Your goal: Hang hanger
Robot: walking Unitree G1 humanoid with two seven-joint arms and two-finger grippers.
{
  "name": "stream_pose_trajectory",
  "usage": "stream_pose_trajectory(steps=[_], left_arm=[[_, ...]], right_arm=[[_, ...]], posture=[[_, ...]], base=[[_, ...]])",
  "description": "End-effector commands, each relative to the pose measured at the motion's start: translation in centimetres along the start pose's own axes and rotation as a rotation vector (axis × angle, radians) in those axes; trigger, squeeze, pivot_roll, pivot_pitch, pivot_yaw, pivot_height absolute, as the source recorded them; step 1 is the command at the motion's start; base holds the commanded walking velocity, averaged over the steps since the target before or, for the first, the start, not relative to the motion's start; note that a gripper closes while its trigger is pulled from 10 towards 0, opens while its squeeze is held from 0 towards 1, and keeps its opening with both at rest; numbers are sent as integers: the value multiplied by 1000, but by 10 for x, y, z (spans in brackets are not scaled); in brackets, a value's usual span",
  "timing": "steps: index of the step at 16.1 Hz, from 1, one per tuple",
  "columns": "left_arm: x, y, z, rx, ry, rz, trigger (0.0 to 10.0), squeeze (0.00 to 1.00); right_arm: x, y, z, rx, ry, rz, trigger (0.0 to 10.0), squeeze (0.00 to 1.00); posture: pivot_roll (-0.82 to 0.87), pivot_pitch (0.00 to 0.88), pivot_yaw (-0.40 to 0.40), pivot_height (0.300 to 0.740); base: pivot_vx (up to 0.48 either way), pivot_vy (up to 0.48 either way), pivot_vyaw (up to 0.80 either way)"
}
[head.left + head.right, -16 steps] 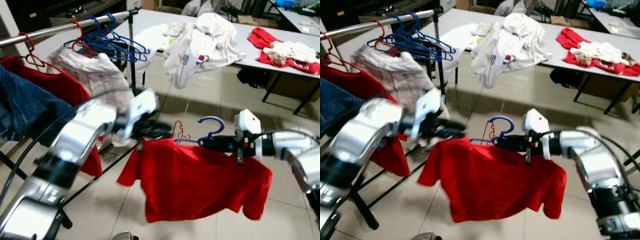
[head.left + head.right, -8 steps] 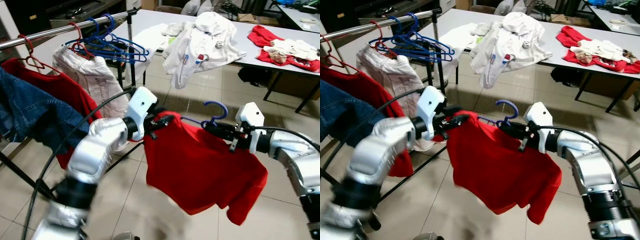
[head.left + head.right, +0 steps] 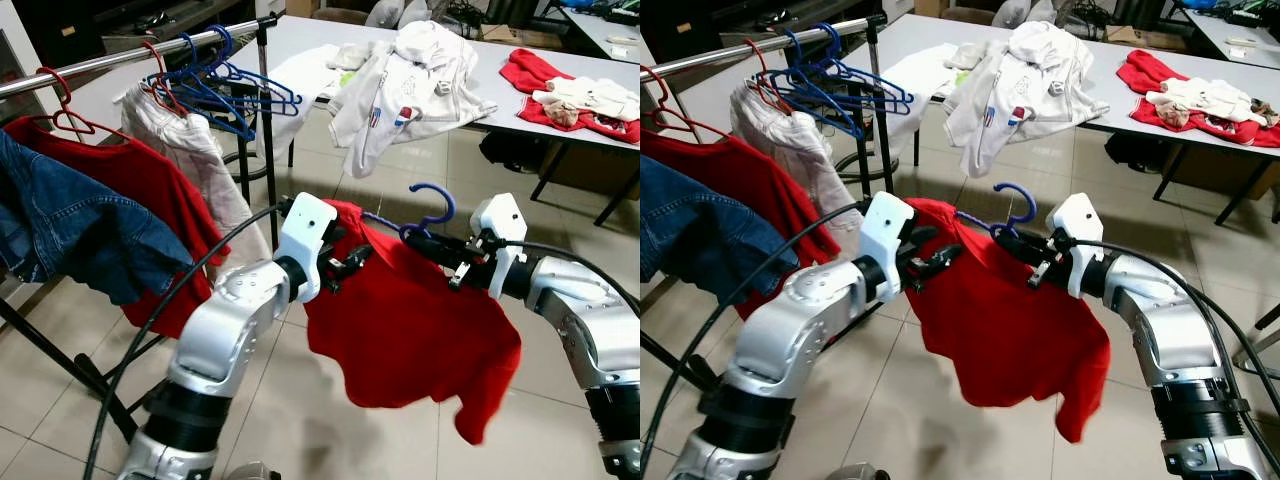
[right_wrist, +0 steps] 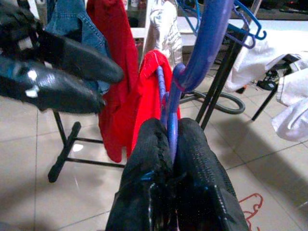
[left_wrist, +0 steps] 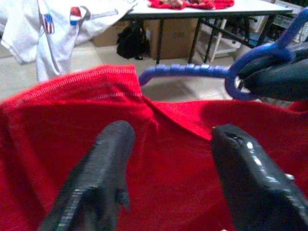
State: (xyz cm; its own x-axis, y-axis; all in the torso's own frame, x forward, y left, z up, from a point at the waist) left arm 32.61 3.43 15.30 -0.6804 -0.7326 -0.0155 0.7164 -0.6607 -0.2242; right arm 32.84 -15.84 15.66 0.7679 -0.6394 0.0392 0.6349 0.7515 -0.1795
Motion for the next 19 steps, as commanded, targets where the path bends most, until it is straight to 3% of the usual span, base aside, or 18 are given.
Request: stream_pose_trajectory(steps=[1, 10, 13, 14, 15, 19], left_arm=[[-2, 4, 3, -7, -3, 21, 10000, 0], [-22, 13, 6, -7, -64, 166, 10000, 0], [-23, 15, 10, 13, -82, 170, 10000, 0], [-25, 15, 9, 5, -78, 179, 2863, 0], [-26, 15, 7, -2, -80, 182, 0, 0], [-28, 15, 8, 6, -91, 193, 0, 0]], right_arm=[[-2, 3, 15, 44, -25, 13, 0, 0], [-18, 14, 19, 77, 9, 75, 0, 0], [-20, 16, 18, 72, 9, 83, 0, 0], [-20, 16, 18, 73, 10, 83, 0, 0], [-20, 17, 19, 75, 11, 83, 0, 0], [-18, 16, 19, 73, 9, 84, 0, 0]], posture=[[30, 0, 5, 740], [28, 0, 13, 740], [29, 0, 11, 740], [28, 0, 12, 740], [28, 0, 12, 740], [30, 0, 9, 740]], base=[[0, 0, 0], [0, 0, 0], [0, 0, 0], [0, 0, 0], [0, 0, 0], [0, 0, 0]])
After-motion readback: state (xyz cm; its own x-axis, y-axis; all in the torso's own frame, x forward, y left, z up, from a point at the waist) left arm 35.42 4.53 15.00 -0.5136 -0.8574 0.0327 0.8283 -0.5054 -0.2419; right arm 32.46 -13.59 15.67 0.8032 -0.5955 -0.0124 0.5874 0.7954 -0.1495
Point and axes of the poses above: a point about 5 cm out from each wrist's last joint towards the gripper, its own y axis pointing out of the wrist towards the gripper, its own z axis along the axis of the wrist's last joint, x = y × z, the point moved 4 cm from there along y, pointing out of the wrist towards the gripper, and after that the axes turned 4 degrees about y, right-handed, at the moved point
